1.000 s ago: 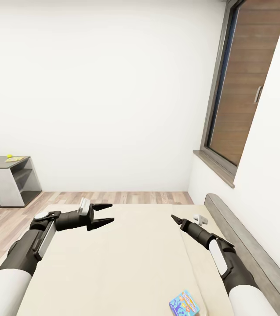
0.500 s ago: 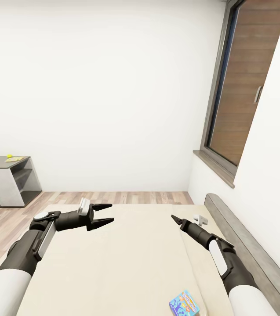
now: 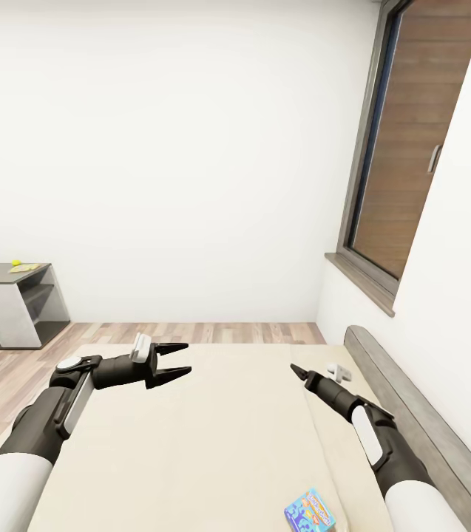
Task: Put all the toys in the child's room - the three board games (two on the bed and one on the table), the two jigsaw puzzles on the table, and the tennis ball on the table - inside the toy box on the table in the child's room.
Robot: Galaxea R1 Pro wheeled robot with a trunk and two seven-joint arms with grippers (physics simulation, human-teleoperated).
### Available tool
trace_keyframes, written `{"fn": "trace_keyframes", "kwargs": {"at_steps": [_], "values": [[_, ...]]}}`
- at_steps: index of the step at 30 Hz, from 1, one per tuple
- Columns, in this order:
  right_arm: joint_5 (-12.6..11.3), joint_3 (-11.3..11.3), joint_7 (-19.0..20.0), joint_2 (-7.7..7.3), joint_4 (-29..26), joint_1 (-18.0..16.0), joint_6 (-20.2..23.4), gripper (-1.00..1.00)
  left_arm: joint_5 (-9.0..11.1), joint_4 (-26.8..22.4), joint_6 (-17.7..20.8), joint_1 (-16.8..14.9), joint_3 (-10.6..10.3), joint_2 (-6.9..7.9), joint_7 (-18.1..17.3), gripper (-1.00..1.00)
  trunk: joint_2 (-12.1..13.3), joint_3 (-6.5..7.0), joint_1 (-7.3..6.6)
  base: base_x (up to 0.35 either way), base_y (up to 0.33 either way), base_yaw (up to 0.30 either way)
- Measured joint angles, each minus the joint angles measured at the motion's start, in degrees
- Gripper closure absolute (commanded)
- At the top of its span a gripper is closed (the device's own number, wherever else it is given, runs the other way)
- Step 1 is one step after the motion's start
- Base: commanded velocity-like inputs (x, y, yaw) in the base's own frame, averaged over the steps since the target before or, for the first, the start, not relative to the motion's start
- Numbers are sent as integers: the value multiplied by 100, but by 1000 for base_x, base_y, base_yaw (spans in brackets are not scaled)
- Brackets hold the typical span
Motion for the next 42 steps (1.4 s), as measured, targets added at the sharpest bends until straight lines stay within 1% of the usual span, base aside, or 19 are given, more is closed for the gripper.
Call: {"fn": "trace_keyframes", "kwargs": {"at_steps": [13,17,18,19,22,23,24,31,32,36,37,38,42], "values": [[6,-6,-69,-8,15,0,-7,-100,0,0,10,0,8,8,8,-100,0,0,0,0,0,0],[7,13,-288,-6,33,0,22,-100,0,0,23,0,16,9,8,-100,0,0,0,0,0,0],[8,19,-376,-6,46,0,26,-100,0,0,32,0,18,9,8,-100,0,0,0,0,0,0],[12,29,-585,-4,75,0,40,-100,0,0,64,0,24,9,8,-100,0,0,0,0,0,0],[15,40,-974,0,115,0,59,-100,2,-3,151,0,32,9,8,-100,0,0,0,0,0,0],[15,46,-1233,6,131,-3,65,-100,1,-5,225,0,39,9,8,-100,0,0,0,0,0,0],[13,47,-1362,7,137,-4,66,-100,1,-6,269,0,42,9,8,-100,0,0,0,0,0,0],[1,65,-2080,21,213,-10,83,-100,0,-8,536,-4,56,9,13,-100,0,0,0,0,0,0],[-2,83,-2251,24,296,-15,91,-100,-2,-8,623,-8,58,9,17,-100,0,0,0,0,0,0],[12,101,-2622,17,539,-63,103,-100,-6,-8,903,-33,61,4,31,-100,0,0,0,0,0,0],[33,106,-2814,22,672,-131,107,-100,-9,-8,1082,-48,62,2,50,-100,0,0,0,0,0,0],[42,109,-2924,25,748,-174,109,-100,-11,-10,1179,-56,62,2,60,-100,0,0,0,0,0,0],[42,140,-3397,32,1077,-347,110,-100,-19,-19,1481,-80,63,0,98,-100,0,0,0,0,0,0]]}}
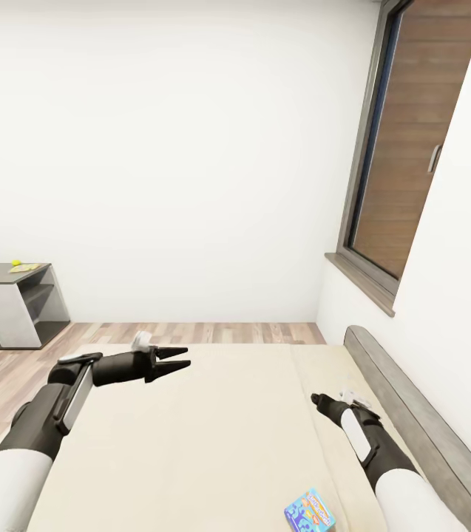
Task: Put all the toys in the child's room - the three board games (two on the bed and one on the table), the two jigsaw puzzles on the table, and the tennis ball on the table - inside the toy box on the table in the child's room.
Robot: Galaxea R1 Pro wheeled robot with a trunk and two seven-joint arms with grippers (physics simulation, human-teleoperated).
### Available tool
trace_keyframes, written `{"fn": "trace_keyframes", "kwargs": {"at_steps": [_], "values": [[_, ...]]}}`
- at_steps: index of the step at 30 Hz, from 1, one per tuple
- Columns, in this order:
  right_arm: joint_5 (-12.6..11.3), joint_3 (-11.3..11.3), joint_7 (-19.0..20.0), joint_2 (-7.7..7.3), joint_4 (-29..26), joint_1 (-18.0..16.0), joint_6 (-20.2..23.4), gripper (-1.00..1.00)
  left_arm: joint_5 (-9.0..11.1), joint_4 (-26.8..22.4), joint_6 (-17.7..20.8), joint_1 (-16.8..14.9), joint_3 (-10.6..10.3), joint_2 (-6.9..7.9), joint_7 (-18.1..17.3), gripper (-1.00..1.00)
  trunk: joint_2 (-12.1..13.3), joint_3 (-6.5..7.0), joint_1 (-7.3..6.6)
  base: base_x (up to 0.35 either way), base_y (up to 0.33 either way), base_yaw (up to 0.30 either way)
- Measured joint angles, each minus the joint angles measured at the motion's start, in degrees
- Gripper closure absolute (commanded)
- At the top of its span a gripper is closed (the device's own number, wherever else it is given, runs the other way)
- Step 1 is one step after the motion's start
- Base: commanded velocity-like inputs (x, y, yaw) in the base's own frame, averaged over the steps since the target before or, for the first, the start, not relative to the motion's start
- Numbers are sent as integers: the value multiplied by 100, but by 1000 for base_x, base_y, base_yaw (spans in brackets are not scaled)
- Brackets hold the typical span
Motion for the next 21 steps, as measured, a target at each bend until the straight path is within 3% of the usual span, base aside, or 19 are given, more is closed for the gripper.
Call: {"fn": "trace_keyframes", "kwargs": {"at_steps": [5,11,15,21], "values": [[3,37,-677,-28,711,-366,-7,-100,-15,-5,282,-63,0,-5,87,-100,0,0,0,0,0,0],[7,48,-894,-100,1406,-747,53,-100,-12,-6,570,-80,2,-8,189,-100,0,0,0,0,0,0],[17,48,-968,-128,1695,-918,309,-100,-11,-6,653,-85,2,-15,216,-100,0,0,0,0,0,0],[63,54,-1002,-106,1778,-997,1112,-100,-11,-7,802,-87,0,-46,245,-100,0,0,0,0,0,0]]}}
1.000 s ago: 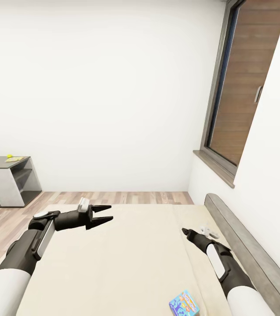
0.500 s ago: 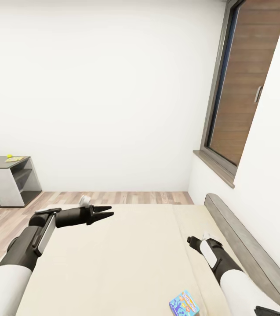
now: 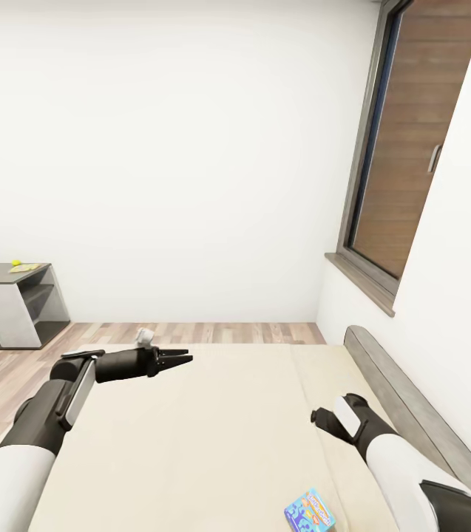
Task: Put all the toys in the child's room - the three board games (two on the bed and one on the table), the two jigsaw puzzles on the table, and the tennis ball on the table - inside the toy box on the table in the child's room.
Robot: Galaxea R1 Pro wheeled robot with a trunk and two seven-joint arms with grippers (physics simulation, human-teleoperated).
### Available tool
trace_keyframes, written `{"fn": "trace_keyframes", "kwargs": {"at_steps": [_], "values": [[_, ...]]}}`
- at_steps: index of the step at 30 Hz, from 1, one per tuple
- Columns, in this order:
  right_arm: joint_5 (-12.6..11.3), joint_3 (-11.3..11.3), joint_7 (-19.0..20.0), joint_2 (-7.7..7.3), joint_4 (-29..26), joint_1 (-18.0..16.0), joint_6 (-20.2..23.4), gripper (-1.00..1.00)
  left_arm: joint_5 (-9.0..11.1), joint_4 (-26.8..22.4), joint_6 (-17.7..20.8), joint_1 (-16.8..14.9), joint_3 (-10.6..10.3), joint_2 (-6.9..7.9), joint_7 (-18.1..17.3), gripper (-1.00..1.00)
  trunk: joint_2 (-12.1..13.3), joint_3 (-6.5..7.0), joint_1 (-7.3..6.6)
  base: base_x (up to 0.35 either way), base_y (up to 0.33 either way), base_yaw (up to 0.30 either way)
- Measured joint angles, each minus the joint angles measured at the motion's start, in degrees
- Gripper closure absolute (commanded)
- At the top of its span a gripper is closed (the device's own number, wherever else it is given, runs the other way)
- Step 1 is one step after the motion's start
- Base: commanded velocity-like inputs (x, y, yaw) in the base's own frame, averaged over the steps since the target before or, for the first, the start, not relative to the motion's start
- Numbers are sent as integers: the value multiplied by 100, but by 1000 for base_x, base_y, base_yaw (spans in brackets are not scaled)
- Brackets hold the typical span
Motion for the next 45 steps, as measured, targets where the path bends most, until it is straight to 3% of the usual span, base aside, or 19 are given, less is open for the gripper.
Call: {"fn": "trace_keyframes", "kwargs": {"at_steps": [6,12,16,20,29,34,45], "values": [[349,2,14,29,6,-11,230,-100,0,0,223,0,-2,-6,3,-100,0,0,0,0,0,0],[491,8,47,-16,7,-12,186,-100,0,2,582,0,-5,-4,-6,-100,0,0,0,0,0,0],[521,15,55,-40,7,-2,-62,-100,-1,10,680,0,-23,-7,-7,-100,0,0,0,0,0,0],[550,62,60,-54,26,20,-599,-100,-1,59,725,0,-46,-17,1,-100,0,0,0,0,0,0],[556,724,64,-43,66,40,-1166,-100,-23,210,734,0,-76,-30,22,-100,0,0,0,0,0,0],[510,973,65,-44,70,63,-1454,-100,-26,252,731,1,-76,-26,29,-100,0,0,0,0,0,0],[451,1053,65,-44,79,91,-1630,-100,-23,271,735,0,-71,-27,11,-100,0,0,0,0,0,0]]}}
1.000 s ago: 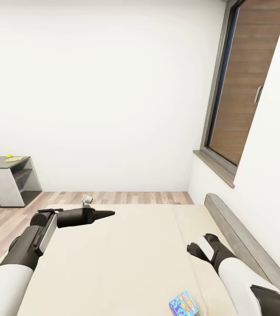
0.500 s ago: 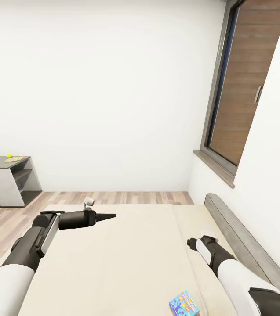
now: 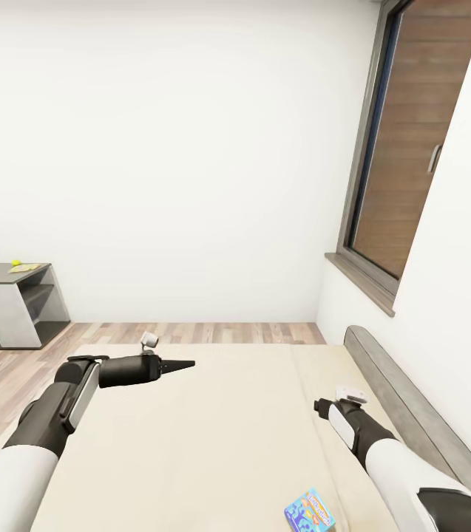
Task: Put all the toys in the child's room - the three board games (two on the bed and one on the table), the two jigsaw puzzles on the table, and the tennis ball on the table - inside the toy box on the table in the child's room.
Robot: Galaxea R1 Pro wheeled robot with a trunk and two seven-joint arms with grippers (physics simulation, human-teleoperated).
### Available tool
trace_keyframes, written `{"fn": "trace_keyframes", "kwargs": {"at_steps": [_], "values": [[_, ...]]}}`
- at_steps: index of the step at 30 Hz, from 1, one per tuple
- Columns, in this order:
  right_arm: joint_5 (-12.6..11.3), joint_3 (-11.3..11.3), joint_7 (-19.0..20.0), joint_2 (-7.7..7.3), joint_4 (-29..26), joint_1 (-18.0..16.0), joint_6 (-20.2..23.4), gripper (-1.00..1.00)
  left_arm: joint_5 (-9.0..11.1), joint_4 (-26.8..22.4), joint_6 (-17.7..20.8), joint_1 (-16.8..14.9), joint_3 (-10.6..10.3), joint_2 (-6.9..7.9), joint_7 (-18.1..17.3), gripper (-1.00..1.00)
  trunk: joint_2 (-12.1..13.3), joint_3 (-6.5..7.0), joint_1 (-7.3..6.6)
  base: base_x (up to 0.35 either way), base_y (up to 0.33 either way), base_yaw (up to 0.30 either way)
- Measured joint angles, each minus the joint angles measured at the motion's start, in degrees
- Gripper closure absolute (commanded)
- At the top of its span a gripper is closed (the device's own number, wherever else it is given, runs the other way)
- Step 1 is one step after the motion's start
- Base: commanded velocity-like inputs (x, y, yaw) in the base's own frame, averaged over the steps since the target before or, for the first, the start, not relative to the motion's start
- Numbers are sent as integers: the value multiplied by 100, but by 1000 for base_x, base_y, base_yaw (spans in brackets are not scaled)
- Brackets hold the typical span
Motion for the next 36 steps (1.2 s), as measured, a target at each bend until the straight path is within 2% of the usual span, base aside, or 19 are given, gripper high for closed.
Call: {"fn": "trace_keyframes", "kwargs": {"at_steps": [12,19,28,36], "values": [[38,20,0,7,7,2,18,-100,11,-7,13,0,-3,-18,-19,-100,1,-67,0,0,0,0],[39,23,0,-4,101,4,11,-100,7,-6,19,2,-7,-97,-20,-100,6,-126,-1,0,0,0],[46,28,-6,0,138,6,1,-100,5,-6,26,4,0,-127,-21,-100,10,-206,-1,0,0,0],[3,25,-4,111,148,6,-11,-100,15,-6,8,4,11,-128,-36,-100,10,-282,-1,0,0,0]]}}
